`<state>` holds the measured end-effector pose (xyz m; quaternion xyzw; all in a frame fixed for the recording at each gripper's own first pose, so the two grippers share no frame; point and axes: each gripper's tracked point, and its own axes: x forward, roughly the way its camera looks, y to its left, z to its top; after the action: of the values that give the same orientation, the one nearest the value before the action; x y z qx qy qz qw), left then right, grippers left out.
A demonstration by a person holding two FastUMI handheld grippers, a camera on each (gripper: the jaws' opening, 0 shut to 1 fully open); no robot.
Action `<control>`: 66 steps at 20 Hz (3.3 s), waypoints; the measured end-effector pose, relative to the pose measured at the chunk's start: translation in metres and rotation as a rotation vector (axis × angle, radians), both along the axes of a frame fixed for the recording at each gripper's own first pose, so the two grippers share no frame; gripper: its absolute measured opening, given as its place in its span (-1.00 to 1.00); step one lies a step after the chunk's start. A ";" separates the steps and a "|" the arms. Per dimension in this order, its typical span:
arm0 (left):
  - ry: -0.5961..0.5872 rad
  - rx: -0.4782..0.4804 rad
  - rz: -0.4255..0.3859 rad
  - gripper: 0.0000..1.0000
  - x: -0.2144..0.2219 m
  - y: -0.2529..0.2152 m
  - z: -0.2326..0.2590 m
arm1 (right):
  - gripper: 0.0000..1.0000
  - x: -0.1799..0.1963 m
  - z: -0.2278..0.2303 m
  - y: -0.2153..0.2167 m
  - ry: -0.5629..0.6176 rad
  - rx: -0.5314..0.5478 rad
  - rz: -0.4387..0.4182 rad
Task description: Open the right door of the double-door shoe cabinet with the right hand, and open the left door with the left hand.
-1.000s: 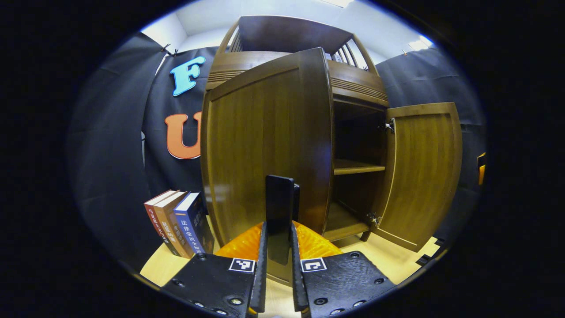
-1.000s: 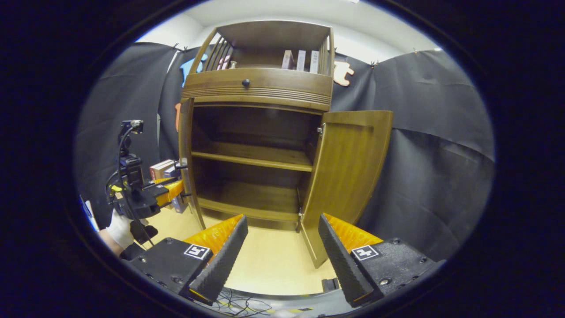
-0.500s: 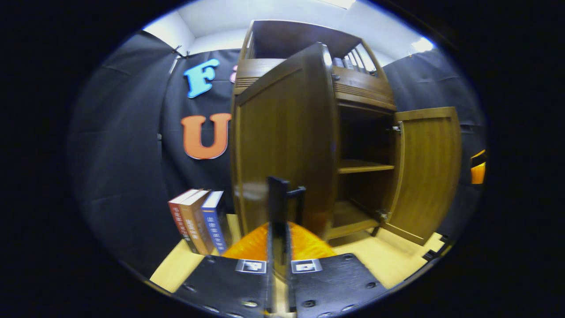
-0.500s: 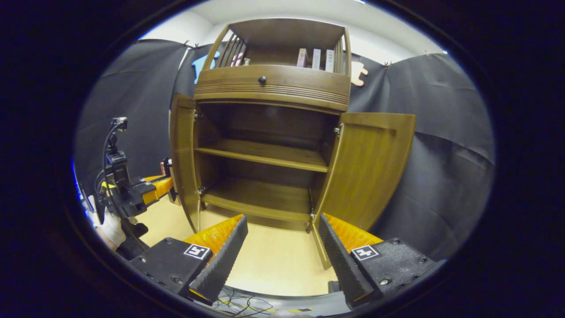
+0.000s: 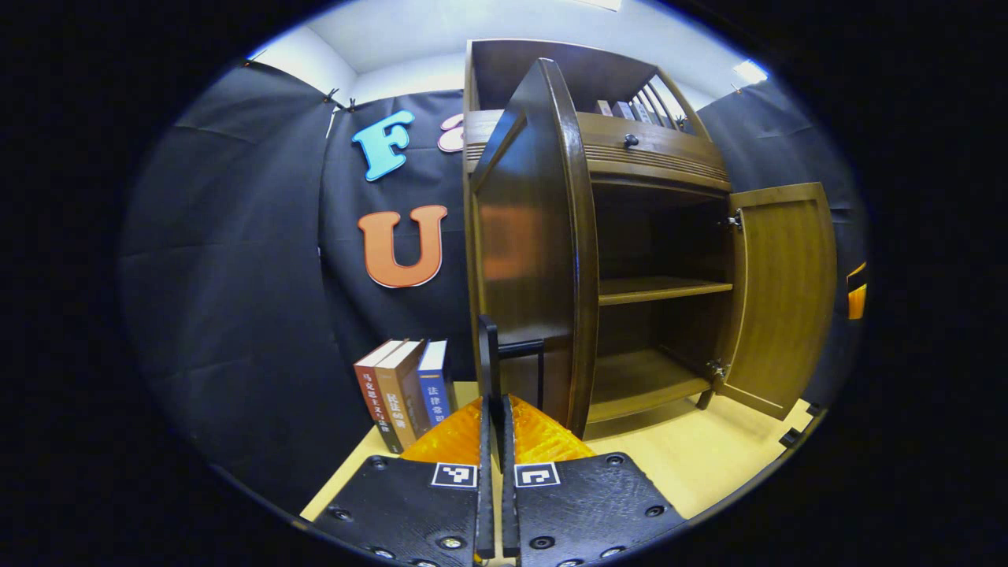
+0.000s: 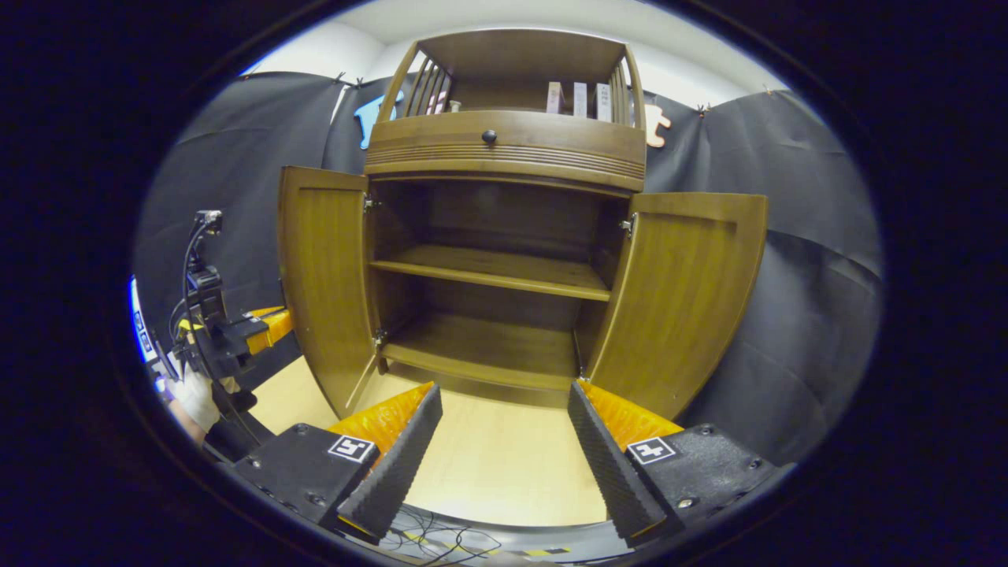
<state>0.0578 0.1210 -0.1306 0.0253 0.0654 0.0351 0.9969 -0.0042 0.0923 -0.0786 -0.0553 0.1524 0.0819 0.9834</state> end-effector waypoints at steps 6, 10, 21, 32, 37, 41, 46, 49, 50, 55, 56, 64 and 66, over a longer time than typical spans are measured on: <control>-0.015 -0.076 0.020 -1.00 0.000 0.043 0.001 | 1.00 -0.002 -0.005 0.008 0.008 0.004 0.011; -0.020 -0.066 -0.023 -1.00 0.002 0.055 0.001 | 1.00 -0.003 -0.008 0.009 0.019 0.007 0.011; -0.013 -0.057 -0.195 -1.00 0.008 0.073 -0.002 | 1.00 -0.002 -0.011 0.019 0.026 0.012 0.031; -0.007 -0.033 -0.220 -0.98 0.007 0.073 -0.001 | 1.00 0.000 -0.012 0.014 0.030 0.012 0.032; -0.012 -0.112 -0.210 -0.31 -0.022 0.081 0.008 | 1.00 0.007 -0.013 0.010 0.027 0.024 0.040; -0.008 -0.128 -0.102 1.00 -0.055 0.093 0.017 | 1.00 0.013 -0.012 0.008 0.020 0.038 0.055; -0.019 -0.102 0.009 1.00 -0.078 0.067 0.046 | 1.00 0.026 -0.007 0.004 0.010 0.059 0.084; -0.047 -0.101 0.031 0.90 -0.079 0.032 0.074 | 1.00 0.035 -0.001 -0.001 -0.002 0.064 0.115; -0.058 -0.099 0.033 0.90 -0.077 0.020 0.082 | 1.00 0.039 0.003 -0.005 -0.008 0.066 0.119; -0.072 -0.071 0.087 0.90 -0.059 -0.036 0.111 | 1.00 0.052 0.026 -0.031 -0.059 0.108 0.106; -0.072 -0.063 0.083 0.90 -0.055 -0.050 0.114 | 1.00 0.054 0.032 -0.038 -0.077 0.113 0.096; -0.018 -0.070 -0.022 0.91 -0.033 -0.146 0.107 | 1.00 0.052 0.056 -0.081 -0.172 0.162 -0.005; -0.022 -0.058 -0.050 0.92 -0.036 -0.158 0.107 | 1.00 0.049 0.054 -0.085 -0.178 0.155 -0.028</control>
<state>0.0222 -0.0372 -0.0238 -0.0026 0.0546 0.0087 0.9985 0.0447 0.0072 -0.0244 0.0158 0.0586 0.0746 0.9954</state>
